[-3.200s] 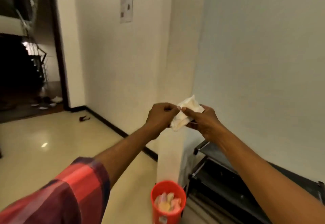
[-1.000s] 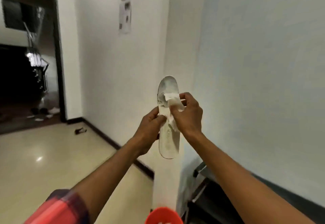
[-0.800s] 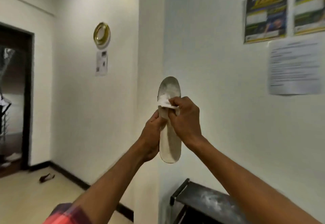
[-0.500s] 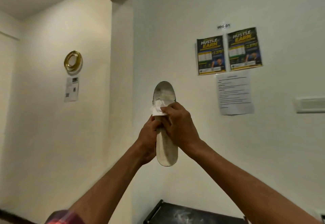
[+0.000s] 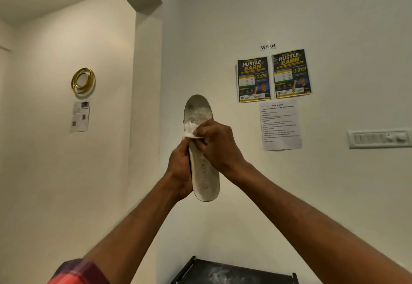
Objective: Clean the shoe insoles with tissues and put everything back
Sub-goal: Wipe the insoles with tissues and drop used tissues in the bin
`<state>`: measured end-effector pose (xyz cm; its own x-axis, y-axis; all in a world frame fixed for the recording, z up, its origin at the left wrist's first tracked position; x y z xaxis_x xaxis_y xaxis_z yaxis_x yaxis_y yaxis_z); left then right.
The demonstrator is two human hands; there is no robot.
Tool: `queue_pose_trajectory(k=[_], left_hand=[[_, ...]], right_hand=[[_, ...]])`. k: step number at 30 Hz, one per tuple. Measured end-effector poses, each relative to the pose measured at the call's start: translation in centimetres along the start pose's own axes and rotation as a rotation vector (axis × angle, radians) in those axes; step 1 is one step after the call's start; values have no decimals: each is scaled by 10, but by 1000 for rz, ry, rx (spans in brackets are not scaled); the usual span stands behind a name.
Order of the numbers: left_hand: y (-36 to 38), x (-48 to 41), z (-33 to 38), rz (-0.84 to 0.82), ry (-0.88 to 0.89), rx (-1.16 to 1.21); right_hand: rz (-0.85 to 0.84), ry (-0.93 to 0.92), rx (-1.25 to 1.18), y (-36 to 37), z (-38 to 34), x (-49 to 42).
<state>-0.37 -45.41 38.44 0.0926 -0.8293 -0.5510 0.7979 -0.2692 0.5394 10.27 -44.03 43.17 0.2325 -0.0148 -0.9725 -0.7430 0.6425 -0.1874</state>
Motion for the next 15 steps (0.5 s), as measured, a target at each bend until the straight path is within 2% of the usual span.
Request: queue_pose_trajectory(k=[3,6,8,12,15], left_hand=[[0,0,6,-18,-34,-2],[3,0,7,-70,-86,1],[6,-1,7,-85,-58,-28],[10,0,6,-89,14,-36],[13,3,8,-105,-35,-16]], right_hand=[[22,-39,-17,-5,0,-4],[143,8,-34,-10,9,-20],[182,15,-44,-10,11,-27],[31,-183,22,-6,-6,-13],[82,-175,105,-12,3,-24]])
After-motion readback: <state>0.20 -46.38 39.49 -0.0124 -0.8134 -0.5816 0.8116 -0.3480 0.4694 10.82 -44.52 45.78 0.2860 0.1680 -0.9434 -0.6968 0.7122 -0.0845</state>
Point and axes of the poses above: each hand's wrist, its own x-axis away from the middle knuckle, its own y-axis out of the palm, z = x × y, the point moved 2 cm from there along -x, towards the middle knuckle, and after that the axes turned 11 degrees about x, right-handed, at the moved point
